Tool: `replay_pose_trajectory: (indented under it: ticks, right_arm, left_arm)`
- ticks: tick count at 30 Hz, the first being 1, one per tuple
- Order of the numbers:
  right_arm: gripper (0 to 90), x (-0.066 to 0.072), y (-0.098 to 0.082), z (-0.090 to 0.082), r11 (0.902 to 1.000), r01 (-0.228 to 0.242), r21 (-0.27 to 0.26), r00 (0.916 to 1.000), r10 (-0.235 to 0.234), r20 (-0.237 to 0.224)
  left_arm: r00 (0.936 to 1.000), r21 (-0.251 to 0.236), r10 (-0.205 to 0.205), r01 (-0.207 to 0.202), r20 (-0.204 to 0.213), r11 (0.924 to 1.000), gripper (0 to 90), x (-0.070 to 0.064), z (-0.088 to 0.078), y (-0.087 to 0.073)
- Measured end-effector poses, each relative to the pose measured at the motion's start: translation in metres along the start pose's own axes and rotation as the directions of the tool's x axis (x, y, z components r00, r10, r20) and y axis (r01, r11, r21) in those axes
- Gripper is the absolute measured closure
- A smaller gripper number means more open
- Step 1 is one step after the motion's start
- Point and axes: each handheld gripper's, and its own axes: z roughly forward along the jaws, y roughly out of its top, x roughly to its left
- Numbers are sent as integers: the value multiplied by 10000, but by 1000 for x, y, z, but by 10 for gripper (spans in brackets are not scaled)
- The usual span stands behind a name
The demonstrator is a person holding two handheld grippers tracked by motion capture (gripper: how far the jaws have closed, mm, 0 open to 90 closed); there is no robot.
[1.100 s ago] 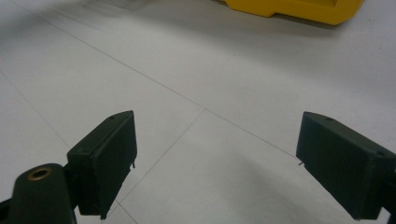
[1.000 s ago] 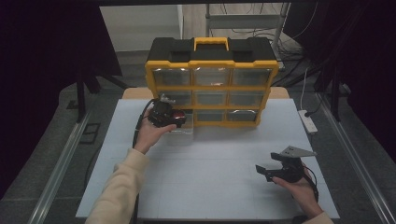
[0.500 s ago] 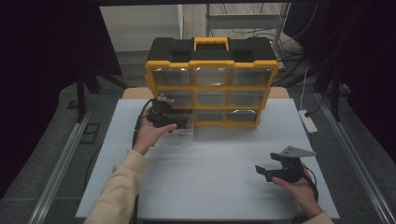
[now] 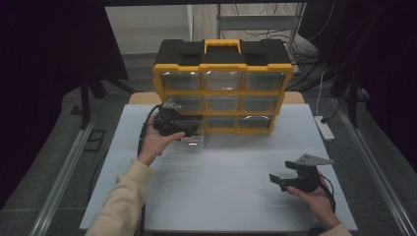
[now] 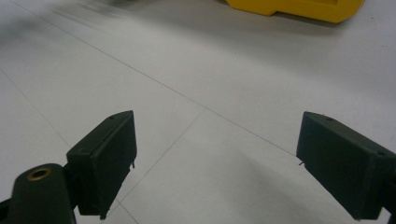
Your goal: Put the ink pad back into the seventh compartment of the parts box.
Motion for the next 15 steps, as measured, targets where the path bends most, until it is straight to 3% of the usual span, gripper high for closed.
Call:
replay_pose_trajectory:
  ticks: [15]
  right_arm:
    - [125,1,0,-1,10000,24,-89,10000,-24,49]
  left_arm:
    - [9976,-352,686,-686,2,9970,160,-27,-26,-13]
